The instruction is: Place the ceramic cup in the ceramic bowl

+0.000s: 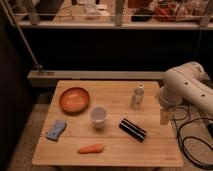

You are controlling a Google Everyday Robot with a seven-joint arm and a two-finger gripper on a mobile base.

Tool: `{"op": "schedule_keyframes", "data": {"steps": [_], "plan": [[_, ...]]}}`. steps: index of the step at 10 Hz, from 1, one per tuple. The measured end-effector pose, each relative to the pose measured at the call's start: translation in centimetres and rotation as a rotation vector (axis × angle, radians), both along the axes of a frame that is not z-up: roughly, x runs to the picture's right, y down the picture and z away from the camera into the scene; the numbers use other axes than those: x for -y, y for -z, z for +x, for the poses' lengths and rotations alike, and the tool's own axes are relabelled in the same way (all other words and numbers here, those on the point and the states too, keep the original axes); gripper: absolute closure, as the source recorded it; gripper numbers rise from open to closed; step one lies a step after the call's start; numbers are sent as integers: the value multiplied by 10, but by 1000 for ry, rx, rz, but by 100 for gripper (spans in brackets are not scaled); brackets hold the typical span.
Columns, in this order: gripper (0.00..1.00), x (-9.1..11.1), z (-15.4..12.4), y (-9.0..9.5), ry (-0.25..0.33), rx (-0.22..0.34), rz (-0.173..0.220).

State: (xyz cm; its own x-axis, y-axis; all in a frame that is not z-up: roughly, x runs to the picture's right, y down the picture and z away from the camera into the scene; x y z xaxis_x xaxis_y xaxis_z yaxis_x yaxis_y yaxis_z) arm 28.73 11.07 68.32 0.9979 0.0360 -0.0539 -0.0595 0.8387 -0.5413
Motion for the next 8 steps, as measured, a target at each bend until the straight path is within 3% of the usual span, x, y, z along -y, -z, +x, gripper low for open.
{"op": "schedule_keyframes", "data": {"steps": [4,8], "plan": [[20,1,-2,1,10,5,3],[20,18,-44,5,127,87,23]]}}
